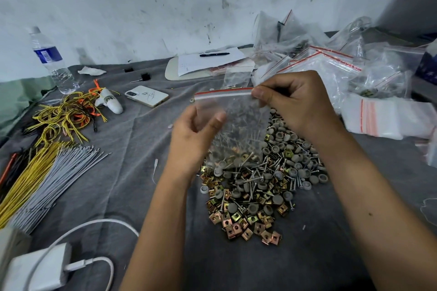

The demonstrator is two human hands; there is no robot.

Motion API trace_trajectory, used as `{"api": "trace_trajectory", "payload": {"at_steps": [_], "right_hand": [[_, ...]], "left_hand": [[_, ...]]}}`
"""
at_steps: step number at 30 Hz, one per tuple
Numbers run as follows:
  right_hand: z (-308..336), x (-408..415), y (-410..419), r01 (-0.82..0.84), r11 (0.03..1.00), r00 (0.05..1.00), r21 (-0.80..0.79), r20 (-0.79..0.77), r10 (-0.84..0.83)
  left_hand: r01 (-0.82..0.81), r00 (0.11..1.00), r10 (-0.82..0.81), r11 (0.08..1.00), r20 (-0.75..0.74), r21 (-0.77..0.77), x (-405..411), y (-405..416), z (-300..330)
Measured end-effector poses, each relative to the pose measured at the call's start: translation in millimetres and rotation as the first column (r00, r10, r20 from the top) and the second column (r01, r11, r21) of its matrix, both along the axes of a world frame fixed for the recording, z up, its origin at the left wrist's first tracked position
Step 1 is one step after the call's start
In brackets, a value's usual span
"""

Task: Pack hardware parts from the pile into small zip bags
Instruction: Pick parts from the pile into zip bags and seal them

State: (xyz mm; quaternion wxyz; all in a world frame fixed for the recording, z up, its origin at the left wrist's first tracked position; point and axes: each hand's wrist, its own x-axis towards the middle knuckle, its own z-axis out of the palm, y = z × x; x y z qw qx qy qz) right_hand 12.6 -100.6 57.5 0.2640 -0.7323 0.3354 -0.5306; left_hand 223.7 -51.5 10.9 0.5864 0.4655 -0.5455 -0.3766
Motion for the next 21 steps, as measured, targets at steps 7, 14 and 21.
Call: {"api": "trace_trajectory", "payload": {"at_steps": [7,14,21], "right_hand": [[-14,-17,-12,0.211,0.975,0.977,0.066,-0.041,-0.209],[0,-47,-15,0.227,0.968,0.929,0.105,0.274,-0.248],[-24,-95,-31,0.352,0.878,0.930,0.325,-0.017,-0.367]], "left_hand": [[0.004,0.992,-0.021,0.990,0.123,0.139,-19,1,-14],[-0.095,0.980,0.092,0.995,0.179,0.010,-67,-20,5],[-0.150,0.985,0.148,0.989,0.090,0.017,-172,-76,28]]}}
